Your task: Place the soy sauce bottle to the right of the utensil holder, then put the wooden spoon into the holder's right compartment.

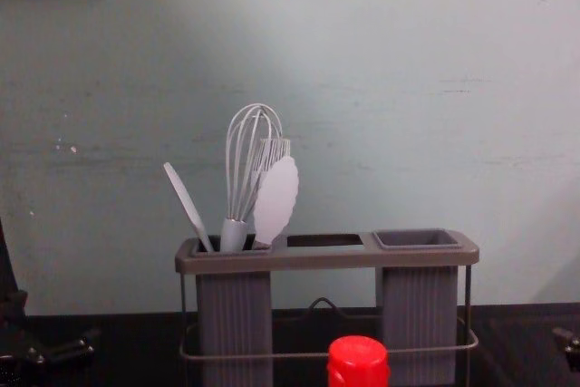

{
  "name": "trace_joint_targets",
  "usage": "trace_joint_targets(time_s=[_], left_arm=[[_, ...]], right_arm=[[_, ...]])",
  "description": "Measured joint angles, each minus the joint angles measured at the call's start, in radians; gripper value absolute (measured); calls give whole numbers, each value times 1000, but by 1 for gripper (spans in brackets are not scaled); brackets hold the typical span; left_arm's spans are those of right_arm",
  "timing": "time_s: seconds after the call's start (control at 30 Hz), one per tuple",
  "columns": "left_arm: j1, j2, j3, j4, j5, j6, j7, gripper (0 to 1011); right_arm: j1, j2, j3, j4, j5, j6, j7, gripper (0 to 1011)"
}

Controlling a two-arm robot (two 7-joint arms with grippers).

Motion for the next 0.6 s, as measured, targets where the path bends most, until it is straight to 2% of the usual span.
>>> trace_joint_targets(time_s=[0.6], left_arm=[[0,0,0,0,0,0,0,1011]], right_arm=[[0,0,0,0,0,0,0,1003]])
